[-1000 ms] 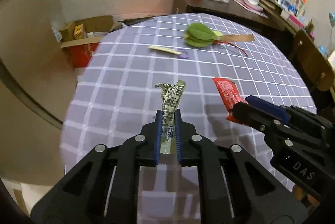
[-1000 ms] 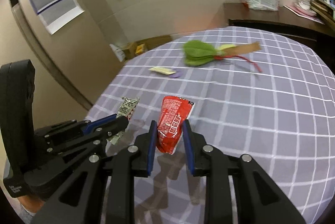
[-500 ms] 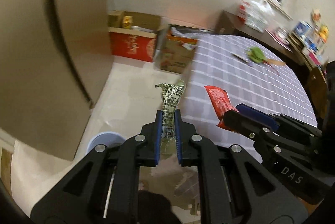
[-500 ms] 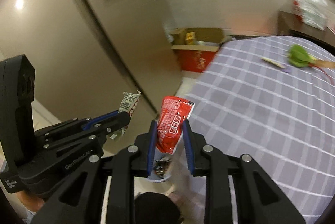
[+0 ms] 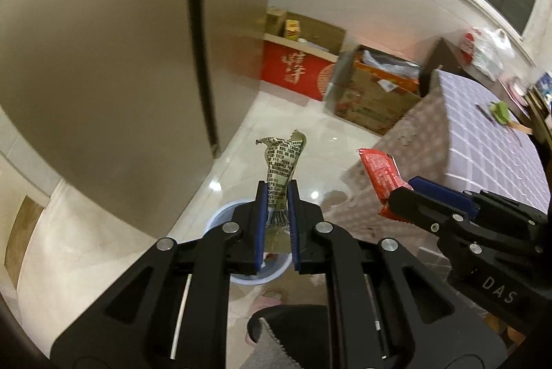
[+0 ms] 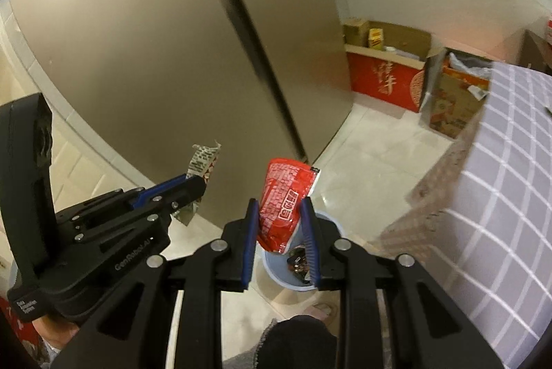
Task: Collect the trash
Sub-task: 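Carry both packets over the bin and open the right tool, then open the left tool to drop the tube packet into the bin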
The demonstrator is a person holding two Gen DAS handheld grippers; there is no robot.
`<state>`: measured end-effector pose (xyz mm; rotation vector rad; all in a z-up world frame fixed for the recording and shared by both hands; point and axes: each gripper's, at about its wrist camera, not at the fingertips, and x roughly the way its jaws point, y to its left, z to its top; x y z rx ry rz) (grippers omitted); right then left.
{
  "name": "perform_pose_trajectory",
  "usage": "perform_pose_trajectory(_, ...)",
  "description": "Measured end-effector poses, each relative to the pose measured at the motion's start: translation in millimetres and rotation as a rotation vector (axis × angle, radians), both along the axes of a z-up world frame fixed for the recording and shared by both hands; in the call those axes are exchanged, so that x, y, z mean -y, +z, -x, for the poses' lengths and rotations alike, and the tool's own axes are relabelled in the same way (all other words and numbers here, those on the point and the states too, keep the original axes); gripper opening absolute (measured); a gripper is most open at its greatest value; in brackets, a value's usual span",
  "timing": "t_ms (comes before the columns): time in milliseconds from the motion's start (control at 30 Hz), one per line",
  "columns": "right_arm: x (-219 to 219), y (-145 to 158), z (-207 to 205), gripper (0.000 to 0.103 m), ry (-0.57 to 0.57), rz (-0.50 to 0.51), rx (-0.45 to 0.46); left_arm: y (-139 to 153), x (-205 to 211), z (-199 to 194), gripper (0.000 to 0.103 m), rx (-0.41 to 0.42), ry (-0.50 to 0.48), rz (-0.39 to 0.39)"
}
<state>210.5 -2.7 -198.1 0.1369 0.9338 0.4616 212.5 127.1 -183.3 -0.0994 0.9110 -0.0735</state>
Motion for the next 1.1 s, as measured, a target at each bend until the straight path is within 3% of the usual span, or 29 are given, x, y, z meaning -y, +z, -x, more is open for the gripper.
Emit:
perform_pose_trajectory(233,-37,-21,-12,0.027,0.046,-0.002,-0.016,-14,-32,-3,0.012,-0.024,0.057,-0.018)
perform_pose_trajectory(300,-46,-28,-19,0.037,0.046,0.010,-0.008,-18,-38,-4,0.012,-0.032,0.072,-0.018)
perform_pose_trajectory(333,-49,-31,-21,0.050,0.044,0.013,-0.005,-20,-41,-5,0.012,-0.038,0.079,-0.022)
perform_pose_trajectory(367,-51,-32,-18,0.055,0.041,0.015,-0.002,-21,-43,-5,0.012,-0.041,0.082,-0.025)
perform_pose_trajectory(600,-52,-44,-19,0.056,0.049,0.030,-0.018,-28,-47,-9,0.012,-0.062,0.090,-0.029)
perform_pose_trajectory(1100,-29,-36,-8,0.063,-0.001,0.034,0.031,-38,-32,-25,0.012,-0.104,0.066,-0.047)
